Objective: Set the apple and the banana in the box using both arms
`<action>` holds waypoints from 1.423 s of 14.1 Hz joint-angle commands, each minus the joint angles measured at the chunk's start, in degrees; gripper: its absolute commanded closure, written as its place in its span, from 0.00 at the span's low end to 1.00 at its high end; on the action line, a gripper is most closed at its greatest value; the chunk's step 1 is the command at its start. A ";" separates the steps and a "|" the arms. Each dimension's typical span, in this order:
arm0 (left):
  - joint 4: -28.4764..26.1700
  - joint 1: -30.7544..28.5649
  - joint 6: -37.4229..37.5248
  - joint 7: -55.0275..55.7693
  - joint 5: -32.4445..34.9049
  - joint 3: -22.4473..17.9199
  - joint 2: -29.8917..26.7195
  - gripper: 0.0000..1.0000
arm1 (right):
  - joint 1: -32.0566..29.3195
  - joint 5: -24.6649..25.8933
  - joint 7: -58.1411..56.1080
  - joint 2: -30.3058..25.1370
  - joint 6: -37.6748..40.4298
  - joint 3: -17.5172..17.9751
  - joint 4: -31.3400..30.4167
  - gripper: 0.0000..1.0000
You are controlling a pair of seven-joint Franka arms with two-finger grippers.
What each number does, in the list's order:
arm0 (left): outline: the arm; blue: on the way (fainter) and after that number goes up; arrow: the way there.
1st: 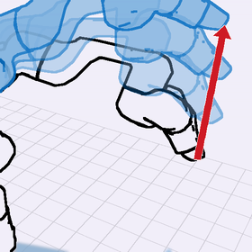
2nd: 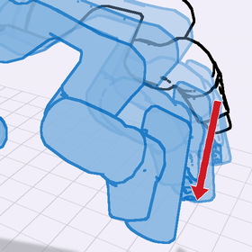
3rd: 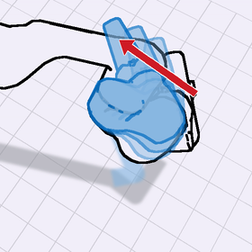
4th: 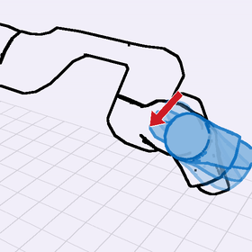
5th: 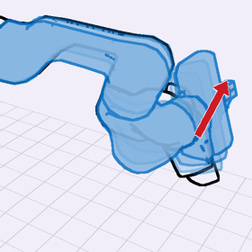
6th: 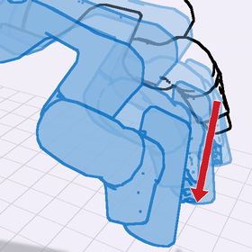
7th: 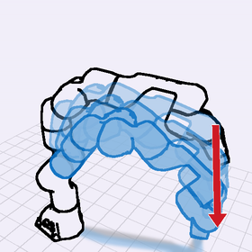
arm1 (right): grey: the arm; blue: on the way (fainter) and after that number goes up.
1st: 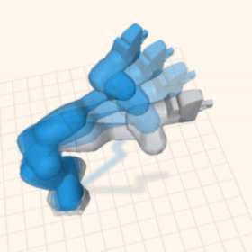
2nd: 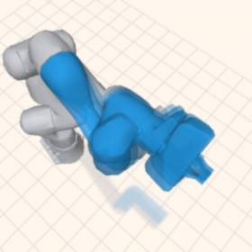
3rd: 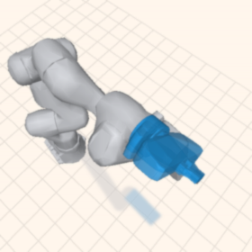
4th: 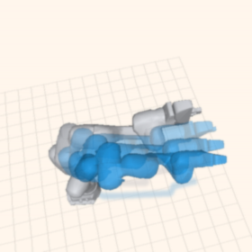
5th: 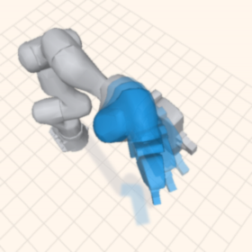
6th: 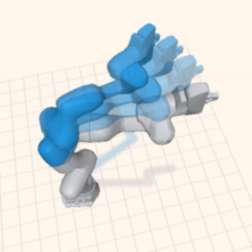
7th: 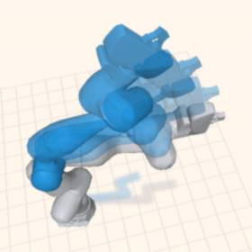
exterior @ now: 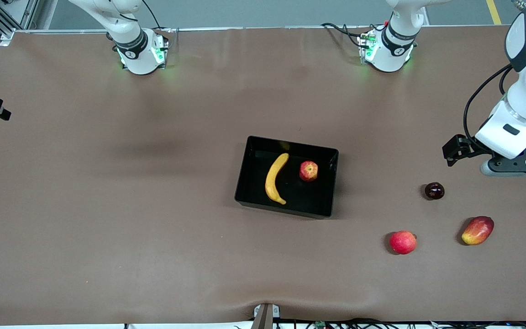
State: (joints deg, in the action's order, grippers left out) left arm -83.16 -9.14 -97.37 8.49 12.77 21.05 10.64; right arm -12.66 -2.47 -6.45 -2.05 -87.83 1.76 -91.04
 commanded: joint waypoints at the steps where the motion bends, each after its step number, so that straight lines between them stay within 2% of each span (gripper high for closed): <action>1: -1.48 -0.70 1.30 -1.46 -1.52 0.30 -2.55 0.00 | -1.76 -1.31 -0.67 0.47 0.73 0.96 0.87 0.00; 3: -2.01 -0.62 2.35 -1.81 -6.50 -0.39 -4.13 0.00 | -1.76 -1.31 -0.67 0.47 0.73 0.96 0.87 0.00; 5: -5.33 1.92 2.45 -2.25 -7.41 -2.93 -7.46 0.00 | -1.76 -1.31 -0.67 0.47 0.73 0.96 0.87 0.00; 11: -13.86 13.35 2.36 -5.94 -11.63 -17.87 -15.90 0.00 | -1.76 -1.31 -0.67 0.47 0.73 0.96 0.87 0.00; 14: -15.63 14.06 2.18 -6.03 -11.63 -18.33 -18.54 0.00 | -1.76 -1.31 -0.67 0.47 0.73 0.96 0.87 0.00; 20: -12.48 13.71 3.41 -6.03 -11.45 -18.24 -17.94 0.00 | -1.93 -1.31 -0.67 0.47 0.73 0.96 0.87 0.00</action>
State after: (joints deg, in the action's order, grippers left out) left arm -96.79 4.47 -94.62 3.28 2.20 3.23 -7.04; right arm -12.81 -2.47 -6.45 -2.05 -87.80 1.75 -91.04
